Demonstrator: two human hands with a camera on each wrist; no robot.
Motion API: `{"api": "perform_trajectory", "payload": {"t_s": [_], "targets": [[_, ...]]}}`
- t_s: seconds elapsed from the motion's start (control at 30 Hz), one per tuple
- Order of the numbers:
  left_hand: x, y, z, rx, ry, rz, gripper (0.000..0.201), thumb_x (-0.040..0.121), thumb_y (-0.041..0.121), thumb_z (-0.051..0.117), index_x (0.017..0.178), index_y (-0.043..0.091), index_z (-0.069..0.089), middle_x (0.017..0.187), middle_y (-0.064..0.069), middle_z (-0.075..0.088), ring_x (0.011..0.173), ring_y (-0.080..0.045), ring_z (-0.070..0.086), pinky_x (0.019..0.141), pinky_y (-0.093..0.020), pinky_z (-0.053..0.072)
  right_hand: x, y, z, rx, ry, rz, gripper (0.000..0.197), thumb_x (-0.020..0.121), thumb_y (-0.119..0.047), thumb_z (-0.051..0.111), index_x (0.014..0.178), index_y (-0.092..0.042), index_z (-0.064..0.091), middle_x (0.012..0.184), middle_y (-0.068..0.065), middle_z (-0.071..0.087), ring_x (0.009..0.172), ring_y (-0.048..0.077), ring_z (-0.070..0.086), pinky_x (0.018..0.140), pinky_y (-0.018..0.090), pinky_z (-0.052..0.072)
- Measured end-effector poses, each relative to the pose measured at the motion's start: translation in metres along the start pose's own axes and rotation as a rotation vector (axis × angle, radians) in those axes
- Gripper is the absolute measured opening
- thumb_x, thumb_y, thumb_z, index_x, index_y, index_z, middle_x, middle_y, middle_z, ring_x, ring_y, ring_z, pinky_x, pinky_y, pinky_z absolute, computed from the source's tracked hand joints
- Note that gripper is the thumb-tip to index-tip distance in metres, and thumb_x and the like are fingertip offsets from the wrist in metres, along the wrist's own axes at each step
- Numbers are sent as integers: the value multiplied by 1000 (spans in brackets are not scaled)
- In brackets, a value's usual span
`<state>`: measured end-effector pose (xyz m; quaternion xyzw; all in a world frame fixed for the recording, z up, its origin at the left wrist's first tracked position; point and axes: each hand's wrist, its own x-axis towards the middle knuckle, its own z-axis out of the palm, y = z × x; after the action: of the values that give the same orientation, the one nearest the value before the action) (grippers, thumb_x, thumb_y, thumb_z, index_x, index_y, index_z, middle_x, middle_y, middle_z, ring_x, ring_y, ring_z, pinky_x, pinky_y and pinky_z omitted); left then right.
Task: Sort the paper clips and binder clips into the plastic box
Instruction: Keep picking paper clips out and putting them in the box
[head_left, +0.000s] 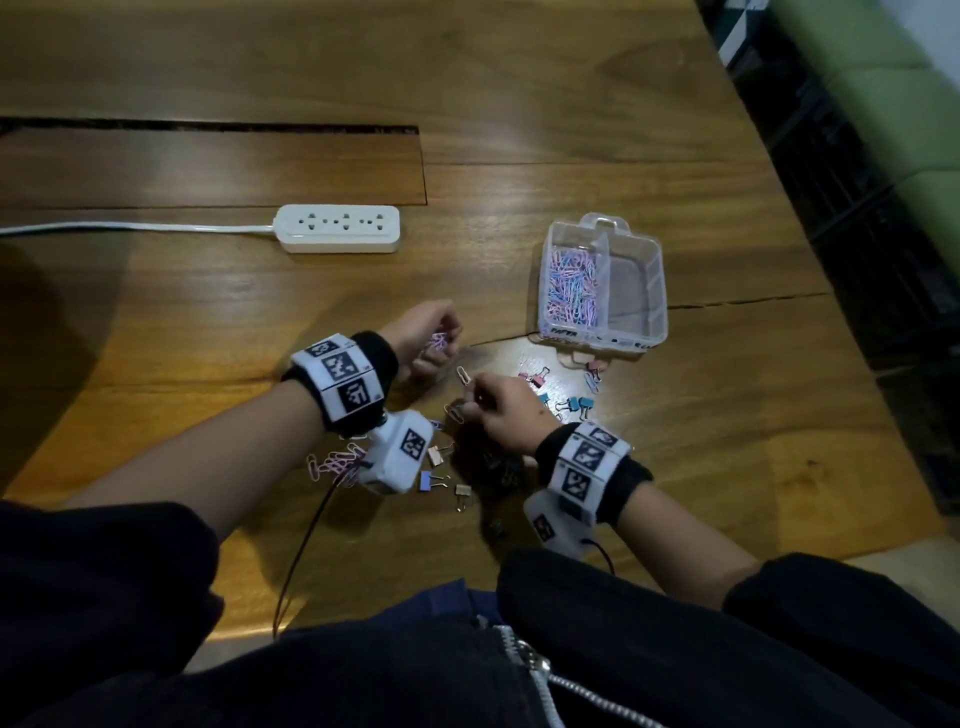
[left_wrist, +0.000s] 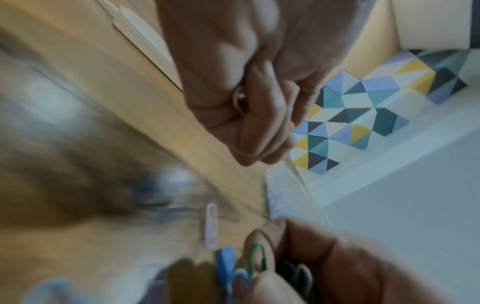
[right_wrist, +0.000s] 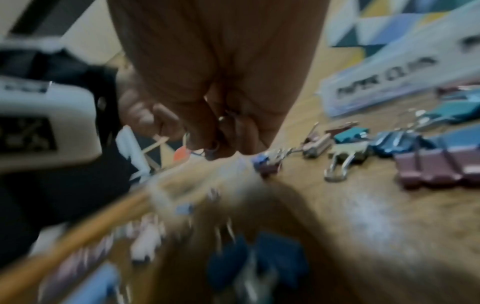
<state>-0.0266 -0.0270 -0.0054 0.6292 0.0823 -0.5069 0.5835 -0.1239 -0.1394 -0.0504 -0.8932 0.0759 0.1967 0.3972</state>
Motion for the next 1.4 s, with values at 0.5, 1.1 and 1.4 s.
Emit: {"api": "perform_trajectory", "payload": {"t_s": [0.5, 1.1, 1.4], "targets": [[39, 87, 110, -294, -144, 34, 70, 91, 55, 32, 137, 3, 29, 114, -19, 51, 95, -28, 56, 70, -32, 52, 26, 29, -158, 683, 390, 336, 25, 97, -20, 33, 85, -6, 51, 70, 6, 45, 57, 18, 50, 49, 25, 51], [-10, -16, -22, 1106, 135, 38, 37, 72, 7, 74, 101, 12, 52, 101, -19, 54, 73, -14, 49, 60, -23, 41, -14, 4, -40, 78, 36, 29, 6, 83, -13, 61, 85, -17, 57, 88, 4, 58, 84, 15, 51, 78, 28, 43], [-56, -77, -45, 1375, 262, -191, 88, 55, 32, 86, 124, 14, 35, 129, -12, 35, 117, -30, 45, 93, -38, 45, -29, -15, 27, -422, -64, -188, 38, 79, -39, 63, 103, -10, 55, 107, 10, 48, 102, 24, 43, 81, 33, 39]]}}
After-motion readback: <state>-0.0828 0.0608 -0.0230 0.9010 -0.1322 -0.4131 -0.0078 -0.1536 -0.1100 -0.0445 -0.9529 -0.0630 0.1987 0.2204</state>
